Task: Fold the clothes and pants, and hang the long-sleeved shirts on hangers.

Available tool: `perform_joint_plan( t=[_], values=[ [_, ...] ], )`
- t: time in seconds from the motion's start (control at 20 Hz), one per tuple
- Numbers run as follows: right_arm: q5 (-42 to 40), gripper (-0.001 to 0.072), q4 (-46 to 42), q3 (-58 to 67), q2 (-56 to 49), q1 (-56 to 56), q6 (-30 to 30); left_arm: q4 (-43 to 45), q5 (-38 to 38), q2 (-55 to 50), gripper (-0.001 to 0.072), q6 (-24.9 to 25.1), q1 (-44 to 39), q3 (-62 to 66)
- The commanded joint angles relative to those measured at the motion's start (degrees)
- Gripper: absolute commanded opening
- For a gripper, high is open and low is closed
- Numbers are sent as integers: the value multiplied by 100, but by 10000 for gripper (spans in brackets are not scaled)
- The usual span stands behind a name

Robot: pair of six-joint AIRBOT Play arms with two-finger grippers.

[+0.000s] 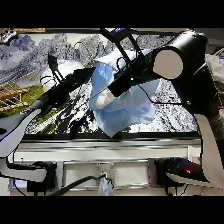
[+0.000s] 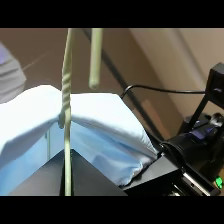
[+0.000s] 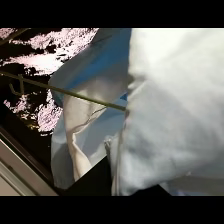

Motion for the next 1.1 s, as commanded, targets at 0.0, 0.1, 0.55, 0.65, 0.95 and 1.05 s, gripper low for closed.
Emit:
perform_joint_plan(
  t=[0.0, 0.1, 0.55, 0.65, 0.95, 1.05],
  values=[
    [-107, 23, 339, -2, 13, 7, -39, 96, -382, -66, 7, 341, -4, 7],
    [116, 25, 868, -2, 15, 7, 31, 219, -623, -66, 8, 553, -4, 7],
    [640, 250, 2050, 0, 310, 4, 376, 225, -1814, -68, 8, 1139, -4, 7],
    [243, 250, 2463, 0, 654, 4, 490, 225, -2031, -68, 7, 1137, -4, 7],
    [-1283, 257, 17, -2, 2050, 2, -3106, 629, -2065, -63, 8, 1086, -68, 4],
    [-1220, 554, -516, -2, 2081, -120, -3088, 726, -2063, -63, 8, 1086, -131, 4]
  ],
)
